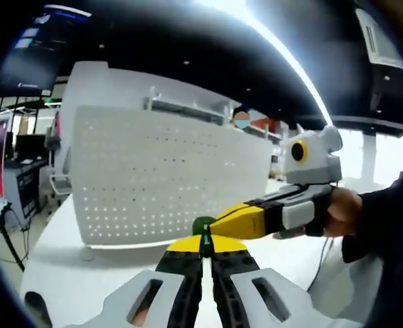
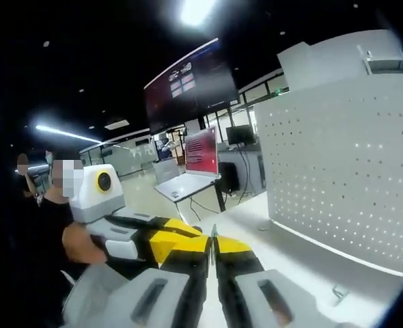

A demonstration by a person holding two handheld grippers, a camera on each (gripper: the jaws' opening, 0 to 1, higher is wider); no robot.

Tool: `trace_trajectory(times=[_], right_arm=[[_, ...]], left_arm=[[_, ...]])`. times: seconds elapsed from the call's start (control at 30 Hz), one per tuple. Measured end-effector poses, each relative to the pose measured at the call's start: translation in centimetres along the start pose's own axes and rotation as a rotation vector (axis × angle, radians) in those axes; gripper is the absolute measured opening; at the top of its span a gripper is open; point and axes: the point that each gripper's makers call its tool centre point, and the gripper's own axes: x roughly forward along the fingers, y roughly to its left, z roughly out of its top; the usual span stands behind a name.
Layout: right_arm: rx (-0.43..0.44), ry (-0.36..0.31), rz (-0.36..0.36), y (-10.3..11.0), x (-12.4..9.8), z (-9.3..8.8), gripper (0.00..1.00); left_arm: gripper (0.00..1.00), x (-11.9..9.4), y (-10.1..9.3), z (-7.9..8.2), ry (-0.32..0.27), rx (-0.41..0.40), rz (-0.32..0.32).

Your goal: Insert the hook assembly into the mounting plate slot until the hook locks in place.

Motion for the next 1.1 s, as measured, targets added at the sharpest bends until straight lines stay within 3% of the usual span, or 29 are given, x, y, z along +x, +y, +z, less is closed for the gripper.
trace_trajectory(times=[0.27,0.47,0.63,0.83,1.1], right_arm=[[0.031,-0.045,-0.024,-0.6,-1.1,0.3,0.06],[0.024,-0.047,-0.077,-1.5,-1.9,-0.4,0.06],[-0.074,-0.001,-0.148,-2.7,-2.3,-2.6,0.07],[-0.048,0.015,-0.211,-3.7,-2.9,-6.1,0.07],[-0.089,0.066,-0.256,-3.5,-3.1,-8.5,0.07]], left_arm=[[0.02,-0.2,0.0,-1.3,0.025,-0.016,0.01],[0.02,-0.5,0.3,-1.2,0.026,-0.009,0.016],[0.02,-0.5,0.3,-0.8,0.015,-0.003,0.012],[0.02,-0.9,0.5,-0.4,0.004,-0.001,0.011],[0.02,-1.4,1.0,-0.3,-0.003,-0.013,0.022]])
